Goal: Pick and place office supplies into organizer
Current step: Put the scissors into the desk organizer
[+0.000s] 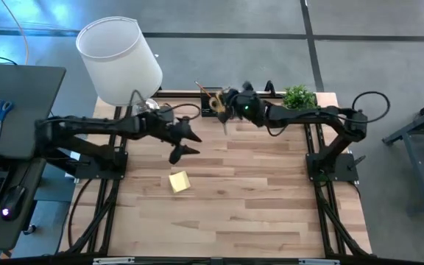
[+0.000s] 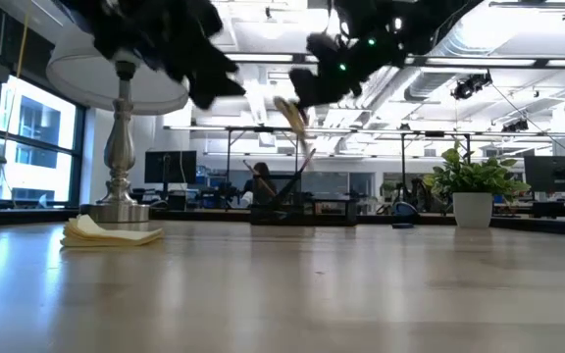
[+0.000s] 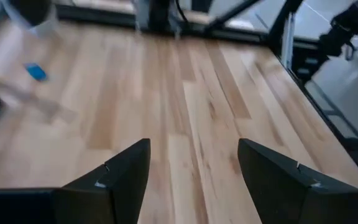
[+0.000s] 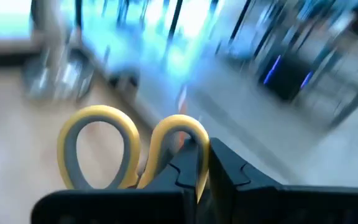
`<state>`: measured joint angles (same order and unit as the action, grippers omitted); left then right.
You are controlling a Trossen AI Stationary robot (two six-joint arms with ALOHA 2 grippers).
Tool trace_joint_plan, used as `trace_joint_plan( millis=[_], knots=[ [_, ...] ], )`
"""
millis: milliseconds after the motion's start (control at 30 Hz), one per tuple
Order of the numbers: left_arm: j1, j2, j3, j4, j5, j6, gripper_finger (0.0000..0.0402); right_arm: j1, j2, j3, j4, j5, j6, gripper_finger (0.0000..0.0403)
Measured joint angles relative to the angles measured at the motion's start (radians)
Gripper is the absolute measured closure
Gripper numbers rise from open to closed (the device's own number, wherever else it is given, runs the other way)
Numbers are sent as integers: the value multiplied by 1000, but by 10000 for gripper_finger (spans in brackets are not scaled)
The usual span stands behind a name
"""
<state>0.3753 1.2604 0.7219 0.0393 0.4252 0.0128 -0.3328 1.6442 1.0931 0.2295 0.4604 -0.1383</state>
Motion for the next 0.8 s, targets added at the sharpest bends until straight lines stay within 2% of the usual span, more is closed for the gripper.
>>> trace_joint_plan(
  millis=[133,367,633,800],
  knots=[
    [-3,-114,0,-45,-56,9,170,-59,39,0,278,7,-80,400],
    [-2,-179,-35,-22,-108,6,170,-163,98,3,551,-15,-154,400],
    [-2,-179,-51,103,-117,-24,170,-226,242,100,667,-139,-208,398],
    [-2,-179,-51,156,-130,-47,170,-230,333,175,665,-124,-303,399]
  ],
)
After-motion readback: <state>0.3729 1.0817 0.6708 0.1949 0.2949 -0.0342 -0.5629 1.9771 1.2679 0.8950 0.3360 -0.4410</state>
